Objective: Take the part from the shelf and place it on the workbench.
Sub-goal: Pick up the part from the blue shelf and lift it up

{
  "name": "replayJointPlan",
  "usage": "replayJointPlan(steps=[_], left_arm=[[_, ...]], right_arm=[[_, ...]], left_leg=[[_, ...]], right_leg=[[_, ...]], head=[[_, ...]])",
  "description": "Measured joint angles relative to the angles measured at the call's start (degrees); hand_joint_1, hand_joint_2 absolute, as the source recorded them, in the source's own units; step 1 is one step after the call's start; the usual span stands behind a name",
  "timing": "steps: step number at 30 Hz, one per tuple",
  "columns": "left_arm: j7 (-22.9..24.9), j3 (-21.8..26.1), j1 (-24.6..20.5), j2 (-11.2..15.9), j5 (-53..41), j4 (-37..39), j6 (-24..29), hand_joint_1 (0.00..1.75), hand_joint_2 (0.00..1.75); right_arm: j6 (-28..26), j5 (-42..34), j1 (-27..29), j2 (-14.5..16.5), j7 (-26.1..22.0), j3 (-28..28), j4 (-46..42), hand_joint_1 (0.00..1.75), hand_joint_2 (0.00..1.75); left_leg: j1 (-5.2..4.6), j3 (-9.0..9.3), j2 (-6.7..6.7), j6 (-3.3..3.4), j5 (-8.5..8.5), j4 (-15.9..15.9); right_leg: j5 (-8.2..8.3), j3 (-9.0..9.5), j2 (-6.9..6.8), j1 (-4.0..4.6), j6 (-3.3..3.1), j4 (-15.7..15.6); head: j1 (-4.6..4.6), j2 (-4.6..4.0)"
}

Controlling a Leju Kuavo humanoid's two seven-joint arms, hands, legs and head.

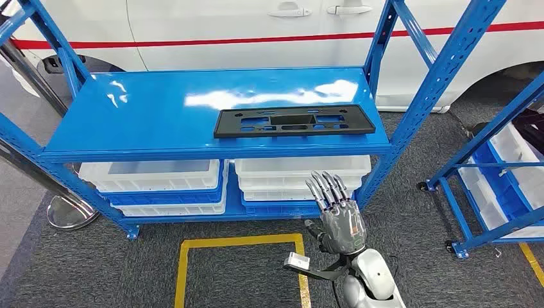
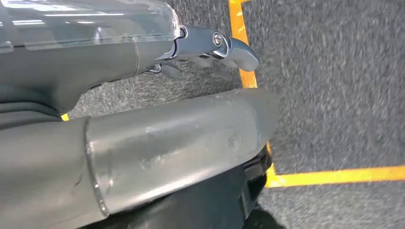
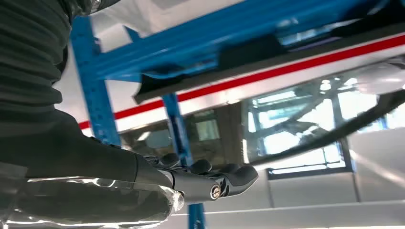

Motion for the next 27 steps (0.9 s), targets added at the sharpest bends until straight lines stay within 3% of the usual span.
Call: replayJointPlan(steps=[2,5,6,7,8,10,12,15,17,18,20,21,22,23,24,25,27], left_arm=[[-0.1,-0.2,0.0,0.1,-0.1,0.0,0.0,0.0,0.0],[-0.9,-0.8,0.0,0.2,-0.7,0.0,-0.2,0.0,0.0],[-1.2,-1.1,0.0,0.3,-0.9,0.0,-0.4,0.0,0.0],[-1.5,-1.3,0.1,0.3,-1.2,0.0,-0.5,0.0,0.0],[-1.7,-1.5,0.1,0.3,-1.4,0.0,-0.7,0.0,0.0],[-1.9,-2.0,0.1,0.4,-2.0,0.0,-0.8,0.0,0.0],[-1.9,-2.5,-0.1,0.4,-2.5,0.0,-0.9,0.0,0.0],[-1.9,-3.3,-0.1,0.4,-3.2,0.0,-0.9,0.0,0.0],[-2.0,-3.7,-0.1,0.4,-3.5,0.0,-1.0,0.0,0.0],[-2.0,-3.8,-0.1,0.4,-3.5,0.0,-1.0,0.0,0.0],[-2.1,-4.2,-0.2,0.4,-3.8,0.0,-1.0,0.0,0.0],[-2.2,-4.4,-0.2,0.5,-3.9,0.0,-0.9,0.0,0.0],[-2.3,-4.5,-0.1,0.5,-4.0,0.0,-0.9,0.0,0.0],[-2.4,-4.6,-0.1,0.5,-4.1,0.0,-0.9,0.0,0.0],[-2.5,-4.7,-0.1,0.5,-4.1,0.0,-0.9,0.0,0.0],[-2.5,-4.8,0.0,0.5,-4.1,0.0,-0.9,0.0,0.0],[-2.6,-4.8,-0.1,0.5,-4.1,0.0,-0.8,0.0,0.0]], right_arm=[[0.0,1.3,-0.2,0.1,1.0,0.0,0.2,0.0,1.75],[-0.1,7.6,-0.5,-0.1,6.8,0.0,1.1,0.0,1.75],[-0.1,9.5,-0.6,-0.4,9.2,0.0,1.5,0.0,1.75],[-0.1,10.9,-0.7,-0.8,11.5,0.1,2.0,0.0,1.75],[-0.1,11.8,-1.0,-1.1,13.2,0.2,2.5,0.0,1.75],[-0.1,12.7,-2.2,-1.8,15.4,0.3,3.7,0.0,1.75],[-0.1,13.2,-4.0,-2.4,16.8,0.3,5.0,0.0,1.75],[-0.1,13.5,-7.0,-3.5,18.4,0.7,7.4,0.0,1.75],[-0.1,13.4,-8.8,-4.2,18.9,0.9,8.8,0.0,1.75],[-0.1,13.2,-9.5,-4.6,19.1,1.0,9.3,0.0,1.75],[-0.1,12.4,-10.7,-5.0,19.0,1.3,10.5,0.0,1.75],[-0.1,12.0,-10.9,-5.2,18.9,1.4,11.0,0.0,1.75],[-0.1,11.7,-11.1,-5.4,18.8,1.4,11.4,0.0,1.75],[-0.1,11.4,-11.2,-5.5,18.6,1.4,11.7,0.0,1.75],[-0.1,11.2,-11.3,-5.6,18.5,1.4,11.9,0.0,1.75],[-0.1,11.0,-11.6,-5.7,18.4,1.4,12.1,0.0,1.75],[-0.1,10.9,-12.1,-5.7,18.3,1.5,12.3,0.0,1.75]], left_leg=[[0.11,-0.79,-0.03,-0.39,-1.35,1.9],[0.57,-5.68,-0.06,-1.36,-6.68,12.5],[0.72,-7.19,-0.06,-1.58,-7.63,15.5],[0.85,-7.82,-0.05,-1.72,-7.48,16.7],[0.96,-7.3,-0.04,-1.79,-6.19,15.6],[1.1,-3.73,-0.02,-1.67,-2.15,8.0],[0.95,-0.86,-0.07,-1.2,-0.15,1.8],[0.65,-0.4,-0.22,-0.15,0.1,0.4],[0.77,-0.25,-0.22,0.72,0.54,-0.2],[0.87,-0.19,-0.2,1.12,0.72,-0.4],[0.76,-0.24,-0.17,1.63,0.7,-0.5],[0.66,-0.25,-0.18,1.74,0.63,-0.5],[0.58,-0.22,-0.21,1.81,0.54,-0.4],[0.53,-0.13,-0.26,1.79,0.44,-0.3],[0.49,0.03,-0.32,1.73,0.27,-0.3],[0.47,0.21,-0.37,1.61,0.06,-0.1],[0.23,0.33,-0.39,1.18,-0.38,0.1]], right_leg=[[0.11,0.09,-0.01,-0.13,-0.31,-0.2],[0.23,0.02,-0.09,-0.24,-0.76,-0.3],[0.22,-0.03,-0.12,-0.23,-0.75,-0.3],[0.2,-0.05,-0.13,-0.24,-0.72,-0.2],[0.15,-0.04,-0.11,-0.27,-0.65,-0.1],[-0.02,-0.04,0.0,-0.37,-0.36,0.2],[-0.15,-0.21,0.12,-0.24,0.25,0.5],[0.12,-0.33,0.18,-0.13,1.4,0.3],[-0.78,-0.75,0.16,-0.25,1.99,1.4],[-2.1,-1.67,0.15,-0.29,2.19,3.5],[-5.66,-5.12,0.13,-0.31,2.39,10.6],[-6.79,-6.82,0.13,-0.3,2.45,13.9],[-6.91,-7.88,0.12,-0.3,2.46,15.8],[-5.84,-7.88,0.12,-0.29,2.38,15.4],[-3.78,-6.78,0.12,-0.27,2.2,12.8],[-1.53,-5.08,0.1,-0.22,1.93,8.9],[0.78,-2.13,0.07,0.09,1.41,2.4]], head=[[-0.01,0.0],[-0.03,0.0],[-0.03,0.0],[-0.03,0.0],[-0.03,0.0],[-0.03,0.0],[-0.01,0.0],[0.0,0.0],[0.01,0.0],[0.02,0.0],[0.03,0.0],[0.02,0.0],[0.02,0.0],[0.02,0.0],[0.01,0.0],[0.02,0.0],[0.0,0.0]])
